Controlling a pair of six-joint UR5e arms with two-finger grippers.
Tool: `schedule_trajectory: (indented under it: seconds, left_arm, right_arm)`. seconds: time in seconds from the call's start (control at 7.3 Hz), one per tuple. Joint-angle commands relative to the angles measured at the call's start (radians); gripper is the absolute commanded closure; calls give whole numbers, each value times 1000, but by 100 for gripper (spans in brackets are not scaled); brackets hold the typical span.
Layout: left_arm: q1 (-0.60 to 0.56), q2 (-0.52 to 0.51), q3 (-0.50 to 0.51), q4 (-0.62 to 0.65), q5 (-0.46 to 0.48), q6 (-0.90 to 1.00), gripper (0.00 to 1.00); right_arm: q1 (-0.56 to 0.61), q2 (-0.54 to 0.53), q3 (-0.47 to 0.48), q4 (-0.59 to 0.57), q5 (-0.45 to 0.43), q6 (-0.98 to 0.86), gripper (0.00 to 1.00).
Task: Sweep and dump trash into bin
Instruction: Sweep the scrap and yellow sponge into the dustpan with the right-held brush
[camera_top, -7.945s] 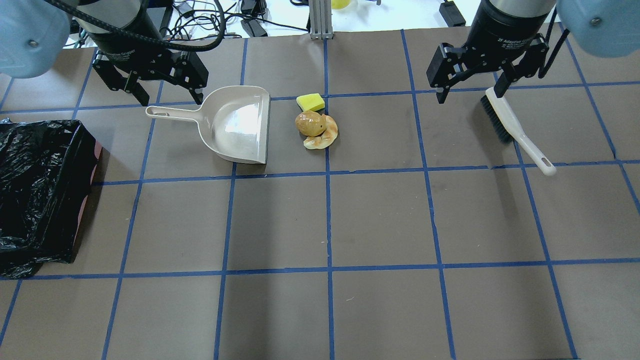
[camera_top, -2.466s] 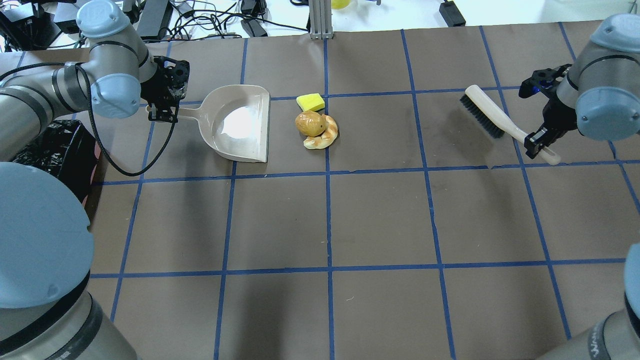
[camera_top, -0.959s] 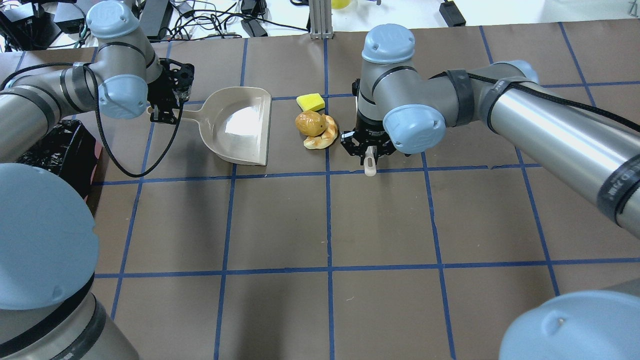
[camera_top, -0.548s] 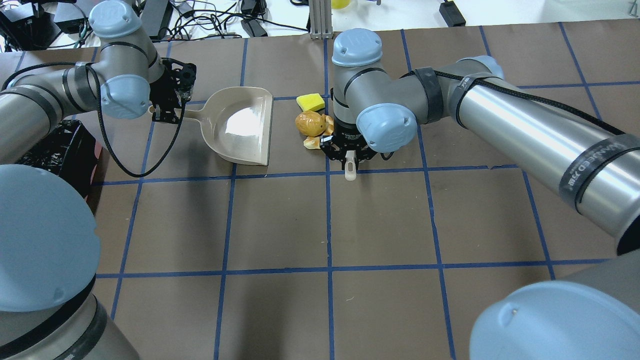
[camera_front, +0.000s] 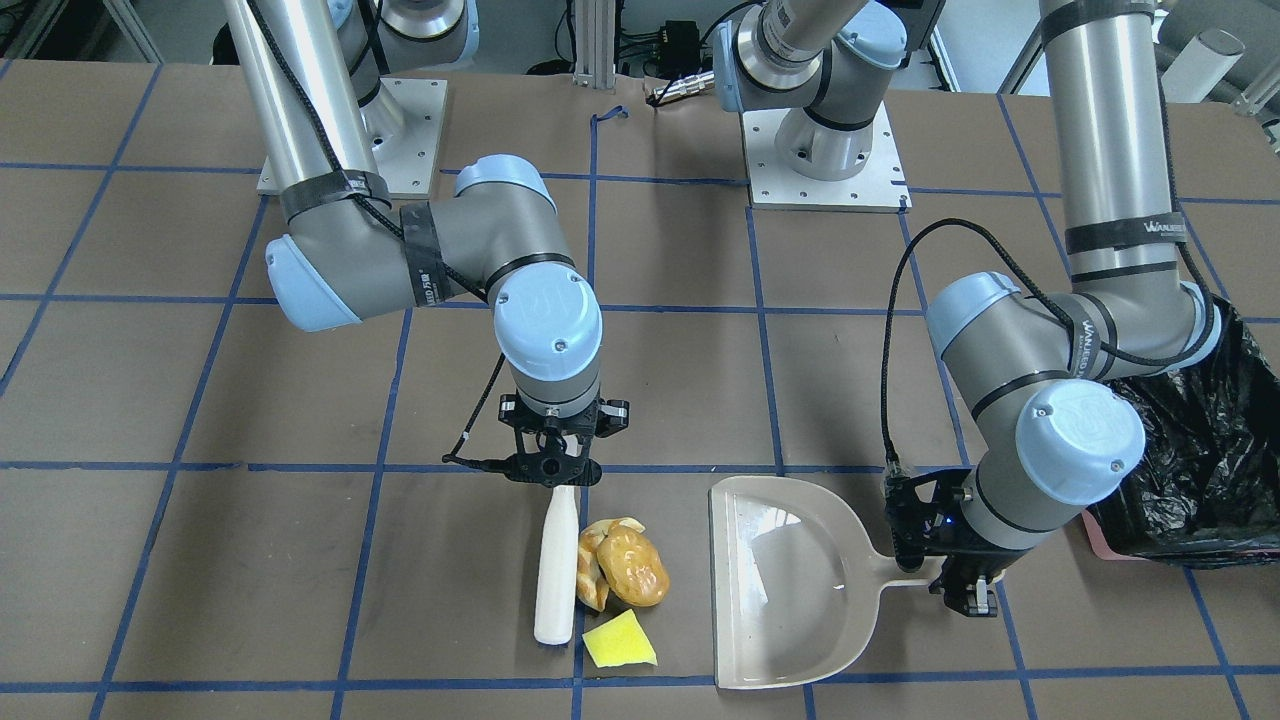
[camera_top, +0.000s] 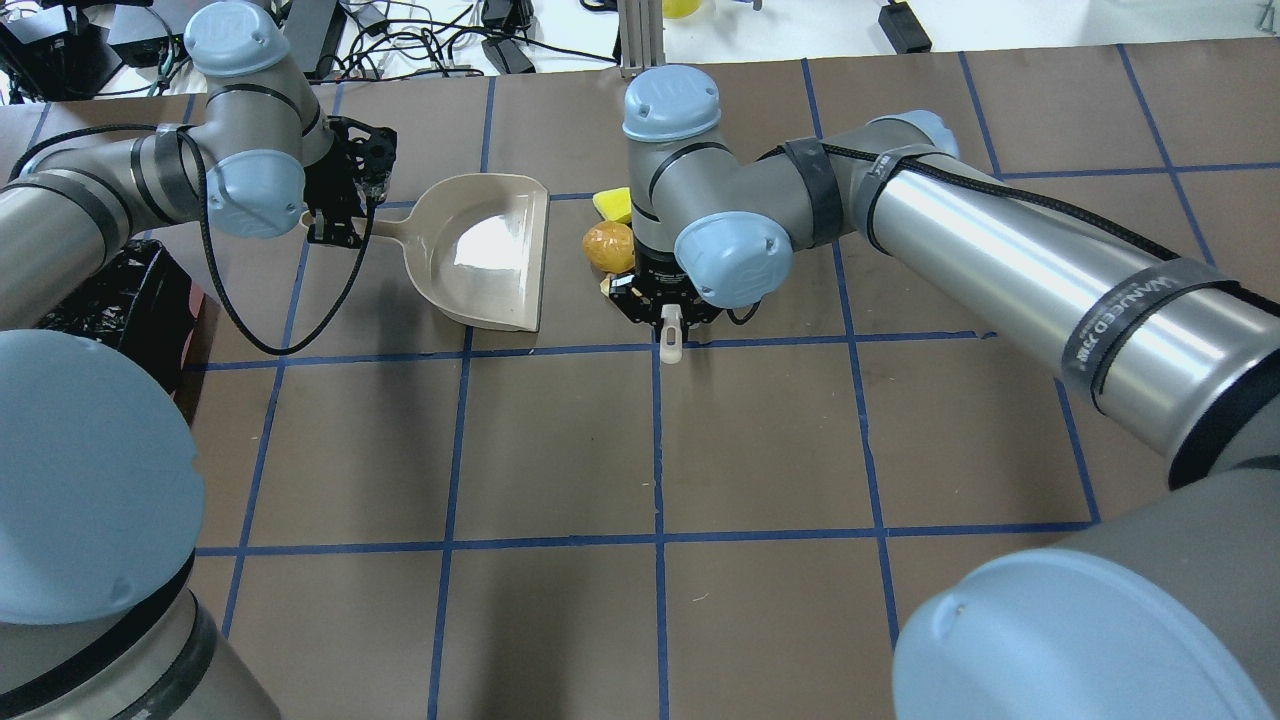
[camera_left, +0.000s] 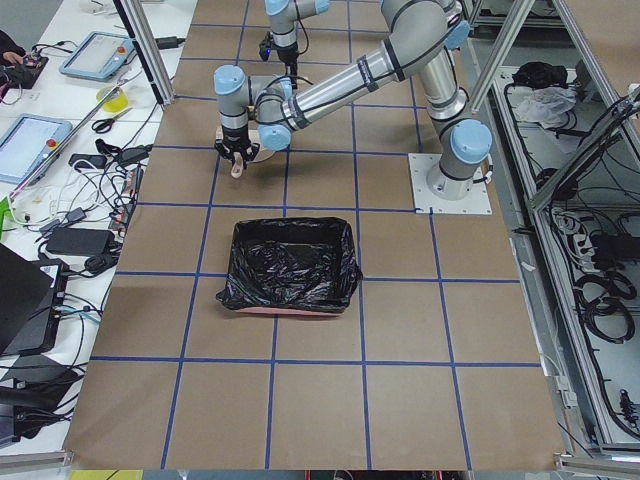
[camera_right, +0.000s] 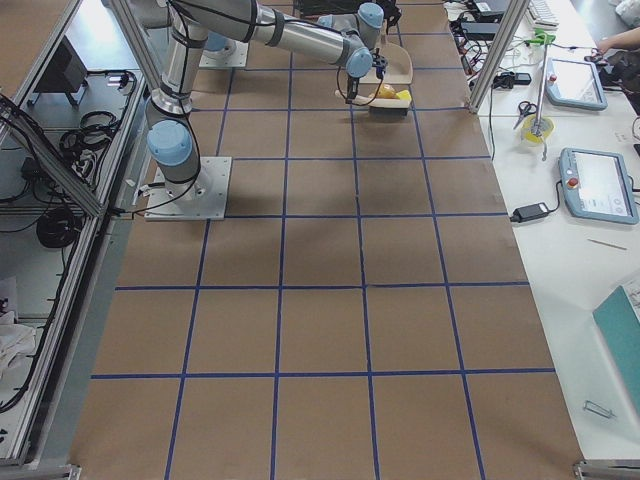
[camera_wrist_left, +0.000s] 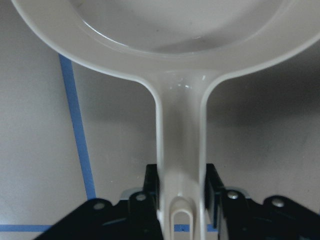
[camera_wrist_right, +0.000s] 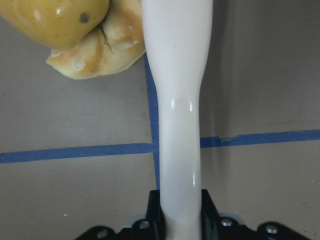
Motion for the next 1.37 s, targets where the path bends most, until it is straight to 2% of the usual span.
schedule_trajectory:
  seconds: [0.0, 0.55, 0.68, 1.23]
  left_arm:
    - [-1, 1, 0, 0, 1, 0, 100]
    - [-5, -1, 1, 2, 3, -3, 100]
    - [-5, 1, 1, 2, 3, -3, 100]
    - [-5, 2, 1, 2, 1, -3, 100]
  right_arm:
    - [57, 60, -87, 2, 5, 85, 100]
    - [180, 152, -222, -1, 66, 256, 100]
    - [195, 159, -241, -4, 119, 302, 100]
    - [247, 166, -305, -10, 192, 374, 100]
